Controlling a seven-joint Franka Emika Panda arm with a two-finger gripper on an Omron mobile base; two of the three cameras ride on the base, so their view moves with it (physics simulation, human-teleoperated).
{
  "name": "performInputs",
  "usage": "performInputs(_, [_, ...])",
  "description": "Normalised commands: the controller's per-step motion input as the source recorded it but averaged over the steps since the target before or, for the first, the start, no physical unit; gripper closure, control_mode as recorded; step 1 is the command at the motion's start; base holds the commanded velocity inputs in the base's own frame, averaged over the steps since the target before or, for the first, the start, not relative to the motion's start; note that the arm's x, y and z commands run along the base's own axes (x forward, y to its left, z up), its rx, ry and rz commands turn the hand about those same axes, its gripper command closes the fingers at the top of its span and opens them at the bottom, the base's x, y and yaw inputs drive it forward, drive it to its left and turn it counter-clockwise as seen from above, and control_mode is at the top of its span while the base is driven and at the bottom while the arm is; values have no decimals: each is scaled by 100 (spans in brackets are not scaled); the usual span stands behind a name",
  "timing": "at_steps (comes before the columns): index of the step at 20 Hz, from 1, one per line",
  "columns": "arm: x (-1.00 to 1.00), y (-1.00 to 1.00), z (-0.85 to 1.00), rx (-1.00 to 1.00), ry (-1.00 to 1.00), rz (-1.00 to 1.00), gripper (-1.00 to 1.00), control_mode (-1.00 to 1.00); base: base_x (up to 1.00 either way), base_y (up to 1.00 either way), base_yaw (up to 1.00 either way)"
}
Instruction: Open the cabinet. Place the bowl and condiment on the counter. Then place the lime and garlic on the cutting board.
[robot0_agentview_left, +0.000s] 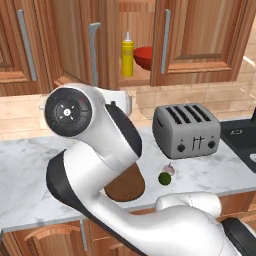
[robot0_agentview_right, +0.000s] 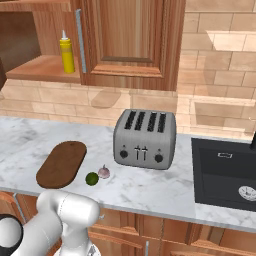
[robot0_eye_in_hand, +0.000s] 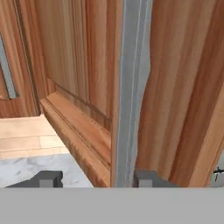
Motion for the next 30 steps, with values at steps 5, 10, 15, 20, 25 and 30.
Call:
performInputs(5, [-55,-59,0,17,0,0,-100,-100,0,0,0])
performInputs(10, [-92,-58,0,15,0,0,-100,-100,0,0,0])
performInputs(15, [-100,-5,0,11,0,0,-100,-100,0,0,0])
performInputs(20, [-33,-9,-3,20,3,0,-100,-100,0,0,0])
performInputs(25, [38,-48,-13,24,11,1,-100,-100,0,0,0])
performInputs(30, [61,-52,-13,21,15,12,-100,-100,0,0,0])
